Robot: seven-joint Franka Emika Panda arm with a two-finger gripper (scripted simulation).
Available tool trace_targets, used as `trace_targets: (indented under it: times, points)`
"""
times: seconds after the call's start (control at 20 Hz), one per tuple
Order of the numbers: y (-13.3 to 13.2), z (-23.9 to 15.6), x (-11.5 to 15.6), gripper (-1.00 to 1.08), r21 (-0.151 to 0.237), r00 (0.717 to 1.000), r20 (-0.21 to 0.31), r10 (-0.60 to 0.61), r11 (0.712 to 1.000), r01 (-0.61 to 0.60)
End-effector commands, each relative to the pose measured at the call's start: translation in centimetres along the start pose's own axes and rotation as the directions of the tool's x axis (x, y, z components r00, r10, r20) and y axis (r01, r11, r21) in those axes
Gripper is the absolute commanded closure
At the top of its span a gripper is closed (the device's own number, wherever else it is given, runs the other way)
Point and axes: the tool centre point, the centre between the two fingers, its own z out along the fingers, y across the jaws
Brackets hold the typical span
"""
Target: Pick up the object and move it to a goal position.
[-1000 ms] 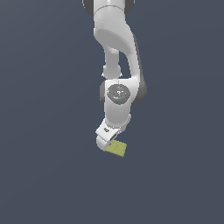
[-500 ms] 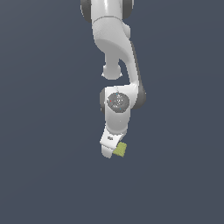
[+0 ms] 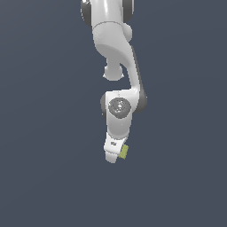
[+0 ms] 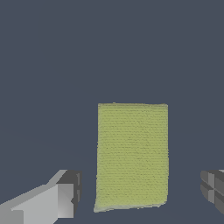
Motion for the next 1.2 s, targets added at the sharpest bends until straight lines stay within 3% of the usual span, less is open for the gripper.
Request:
trace_targets:
  times: [0.0, 1.0, 1.05, 1.15]
  points:
    - [0.1, 0.1, 0.0, -0.92, 0.0, 1.0, -0.001, -0.011, 1.0, 0.011]
    - [0.1, 5.1, 0.0, -0.92, 0.0, 1.0, -0.001, -0.012, 1.0, 0.012]
    - [0.1, 5.1, 0.0, 1.08, 0.0, 1.0, -0.001, -0.012, 1.0, 0.012]
    - [0.1, 5.1, 0.0, 1.08, 0.0, 1.0, -0.001, -0.012, 1.0, 0.012]
